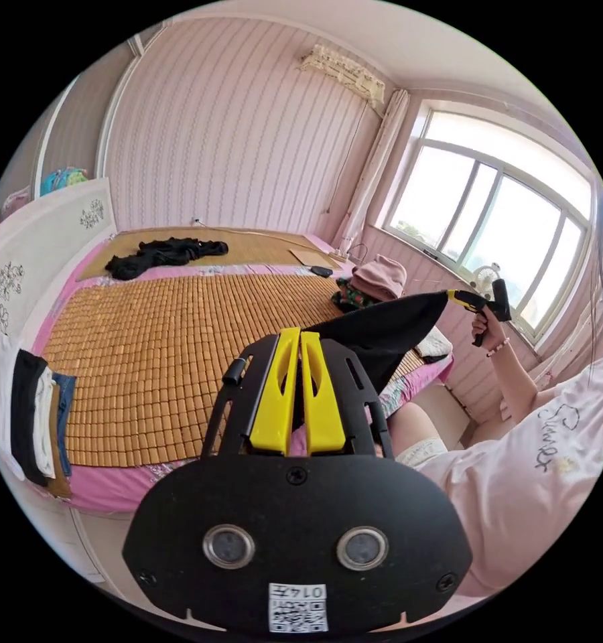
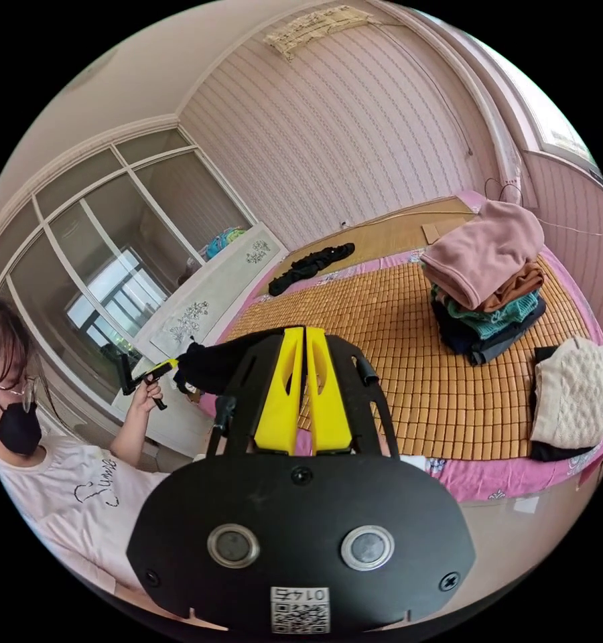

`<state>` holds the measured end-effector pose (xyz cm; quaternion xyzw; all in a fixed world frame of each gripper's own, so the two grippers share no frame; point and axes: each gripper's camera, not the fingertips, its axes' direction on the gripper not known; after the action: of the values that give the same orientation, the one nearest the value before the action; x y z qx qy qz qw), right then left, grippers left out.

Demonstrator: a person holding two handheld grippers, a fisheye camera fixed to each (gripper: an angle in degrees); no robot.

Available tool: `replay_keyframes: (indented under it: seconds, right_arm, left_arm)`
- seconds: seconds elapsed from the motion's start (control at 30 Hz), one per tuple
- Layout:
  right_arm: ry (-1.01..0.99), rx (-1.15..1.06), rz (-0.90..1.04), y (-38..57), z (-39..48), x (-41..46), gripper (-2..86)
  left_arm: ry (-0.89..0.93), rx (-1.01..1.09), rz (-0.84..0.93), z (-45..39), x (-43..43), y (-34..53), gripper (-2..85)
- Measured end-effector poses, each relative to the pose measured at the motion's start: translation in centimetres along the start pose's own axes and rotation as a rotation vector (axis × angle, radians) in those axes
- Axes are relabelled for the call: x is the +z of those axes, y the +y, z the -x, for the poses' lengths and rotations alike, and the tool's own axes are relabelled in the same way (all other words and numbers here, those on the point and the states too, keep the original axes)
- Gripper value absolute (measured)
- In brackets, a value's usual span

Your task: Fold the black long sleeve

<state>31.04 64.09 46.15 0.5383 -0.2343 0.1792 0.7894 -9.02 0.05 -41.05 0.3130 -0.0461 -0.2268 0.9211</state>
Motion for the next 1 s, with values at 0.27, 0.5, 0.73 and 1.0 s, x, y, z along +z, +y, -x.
replay_keyframes:
  seconds: [0.27, 0.5, 0.73, 1.0]
  right_arm:
    - [-0.036, -0.103, -0.041, -21.8, 8.4, 4.6, -0.2]
    - [-0.151, -0.327, -0.418, -26.6, 16.9, -3.6, -0.3]
    - [0.035, -0.389, -0.091, -14.8, 12.4, 2.4, -0.2]
    - [0.215, 0.257, 0.687, 4.5, -2.0, 20.1, 0.0]
  left_arm:
    - [-0.266, -0.036, -0.155, 3.8, -7.8, -17.9, -1.0]
    - [-0.275, 0.099, -0.468, 0.5, -17.9, -23.3, -1.0]
    - [-0.071, 0.160, -0.205, 2.7, -9.5, -10.7, -1.0]
    - [0.084, -0.249, 0.499, 6.7, 15.6, 16.2, -1.0]
